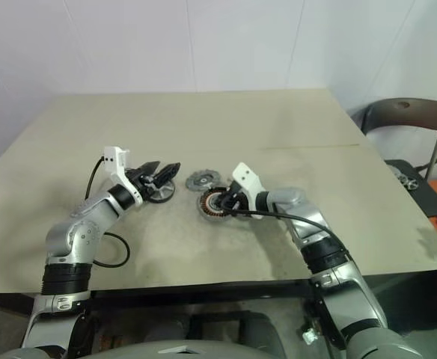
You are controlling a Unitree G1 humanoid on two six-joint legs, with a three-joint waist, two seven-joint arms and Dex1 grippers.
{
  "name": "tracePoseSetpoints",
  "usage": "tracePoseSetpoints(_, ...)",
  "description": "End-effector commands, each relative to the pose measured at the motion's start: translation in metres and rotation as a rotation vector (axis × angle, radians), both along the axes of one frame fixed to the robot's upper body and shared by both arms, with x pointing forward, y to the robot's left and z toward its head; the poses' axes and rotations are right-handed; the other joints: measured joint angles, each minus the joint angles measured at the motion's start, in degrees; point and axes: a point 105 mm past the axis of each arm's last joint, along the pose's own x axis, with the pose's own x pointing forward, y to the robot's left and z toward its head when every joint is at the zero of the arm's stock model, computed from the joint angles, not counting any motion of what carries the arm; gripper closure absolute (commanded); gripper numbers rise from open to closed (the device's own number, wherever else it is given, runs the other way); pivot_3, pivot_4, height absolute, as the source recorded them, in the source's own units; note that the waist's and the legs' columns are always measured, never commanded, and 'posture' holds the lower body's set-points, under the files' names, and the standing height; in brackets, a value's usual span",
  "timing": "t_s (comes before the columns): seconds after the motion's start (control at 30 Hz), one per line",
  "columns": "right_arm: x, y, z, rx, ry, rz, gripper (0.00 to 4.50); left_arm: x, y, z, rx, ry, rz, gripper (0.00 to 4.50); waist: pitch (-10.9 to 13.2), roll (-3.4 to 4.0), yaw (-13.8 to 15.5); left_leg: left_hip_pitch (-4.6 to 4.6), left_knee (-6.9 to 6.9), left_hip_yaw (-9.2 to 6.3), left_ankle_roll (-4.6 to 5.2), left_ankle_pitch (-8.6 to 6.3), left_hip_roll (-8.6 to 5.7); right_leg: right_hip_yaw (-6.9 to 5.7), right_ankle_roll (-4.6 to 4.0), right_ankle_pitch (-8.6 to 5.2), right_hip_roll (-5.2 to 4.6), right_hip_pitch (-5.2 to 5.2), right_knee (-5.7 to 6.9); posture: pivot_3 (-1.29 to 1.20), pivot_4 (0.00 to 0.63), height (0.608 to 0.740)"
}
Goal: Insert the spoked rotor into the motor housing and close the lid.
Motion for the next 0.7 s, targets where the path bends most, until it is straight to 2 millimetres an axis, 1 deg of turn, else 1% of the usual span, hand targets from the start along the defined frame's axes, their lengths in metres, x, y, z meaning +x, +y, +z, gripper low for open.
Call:
tracePoseSetpoints(0.03, 0.0058, 0.0063, 0.0117, 0.013, -0.049, 0.014, 3.85, 0.0001, -0.0003, 0.0118, 0.005, -0.049, -0.002, 0.00, 0.0, 0.00, 0.0, 0.00, 0.00, 0.00, 0.00, 0.00, 0.00, 0.00, 0.00, 0.00, 0.00, 0.00, 0.00, 0.00, 0.000, 0.740)
tracePoseSetpoints(0.27, 0.0113, 0.0058, 0.0082, 0.006, -0.048, -0.001, 3.85, -0.0011, -0.0006, 0.0103, 0.005, -0.047, 0.003, 0.00, 0.0, 0.00, -0.1, 0.01, 0.01, 0.00, 0.00, 0.00, 0.00, 0.00, 0.00, 0.00, 0.00, 0.00, 0.02, 0.00, 0.000, 0.740)
tracePoseSetpoints(0.7, 0.0080, 0.0046, 0.0039, -0.018, -0.031, 0.030, 3.85, -0.0009, 0.0014, 0.0069, 0.007, -0.039, 0.016, 0.00, 0.0, 0.00, -0.1, 0.02, 0.01, 0.00, 0.00, 0.00, 0.00, 0.00, 0.00, 0.01, 0.00, 0.01, 0.02, 0.00, 0.000, 0.740)
